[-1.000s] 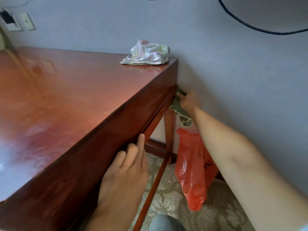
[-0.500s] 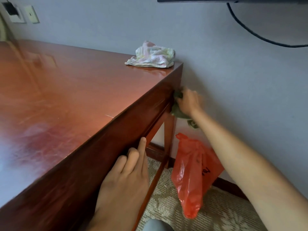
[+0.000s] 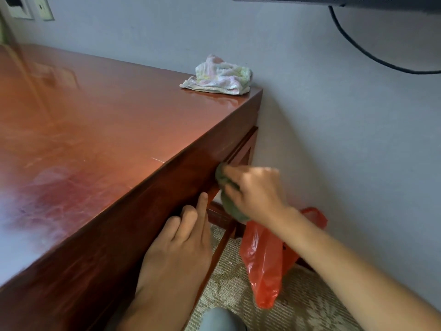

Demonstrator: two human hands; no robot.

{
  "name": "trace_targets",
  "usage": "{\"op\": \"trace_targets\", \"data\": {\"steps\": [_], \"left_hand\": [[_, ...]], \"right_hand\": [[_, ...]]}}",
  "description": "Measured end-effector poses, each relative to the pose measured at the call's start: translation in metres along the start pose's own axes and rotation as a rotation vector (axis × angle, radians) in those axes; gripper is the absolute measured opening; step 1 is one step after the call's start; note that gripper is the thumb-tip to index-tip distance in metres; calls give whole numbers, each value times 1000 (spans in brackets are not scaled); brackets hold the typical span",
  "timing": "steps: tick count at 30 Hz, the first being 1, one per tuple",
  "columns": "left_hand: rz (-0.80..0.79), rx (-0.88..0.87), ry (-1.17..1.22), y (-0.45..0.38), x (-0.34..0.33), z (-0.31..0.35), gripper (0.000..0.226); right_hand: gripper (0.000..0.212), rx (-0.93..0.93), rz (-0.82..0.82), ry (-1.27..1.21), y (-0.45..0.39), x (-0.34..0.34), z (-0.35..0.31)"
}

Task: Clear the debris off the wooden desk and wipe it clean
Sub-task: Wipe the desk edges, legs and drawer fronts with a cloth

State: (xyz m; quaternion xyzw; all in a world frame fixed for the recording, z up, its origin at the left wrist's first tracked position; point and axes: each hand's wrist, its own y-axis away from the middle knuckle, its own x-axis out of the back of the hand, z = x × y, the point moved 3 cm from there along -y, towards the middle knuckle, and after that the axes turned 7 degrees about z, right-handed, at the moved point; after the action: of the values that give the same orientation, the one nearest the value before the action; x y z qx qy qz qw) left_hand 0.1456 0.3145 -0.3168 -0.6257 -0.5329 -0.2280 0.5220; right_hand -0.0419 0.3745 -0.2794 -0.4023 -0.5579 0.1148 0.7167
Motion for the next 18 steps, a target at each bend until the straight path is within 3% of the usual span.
{"op": "trace_targets", "data": {"steps": [3,5,7,10,12,14,18], "left_hand": [[-109,2,-12,-1,10,4,69],[-68,-69,-12,-8,26,3,95],[-242,-101,19,-9,37,2,109],[-166,-71,62,-7,33,6,74],[-84,-38,62,-4,30,5,72],[-110,-25,23,-4,29,2,77],[-134,28,67,-7,32,-3,68]], "right_hand": [[32,59,26,-31,12,14,-23],[30,-20,-41,-5,-1,12,-14],[30,-182,-144,81,-22,-4,13],[30,-496,-191,11,-50,-24,54],[29,-579,-132,-39,-53,-27,55],[29,-544,-95,-52,-38,-18,34],[33,-211,60,-205,18,23,-37]]}}
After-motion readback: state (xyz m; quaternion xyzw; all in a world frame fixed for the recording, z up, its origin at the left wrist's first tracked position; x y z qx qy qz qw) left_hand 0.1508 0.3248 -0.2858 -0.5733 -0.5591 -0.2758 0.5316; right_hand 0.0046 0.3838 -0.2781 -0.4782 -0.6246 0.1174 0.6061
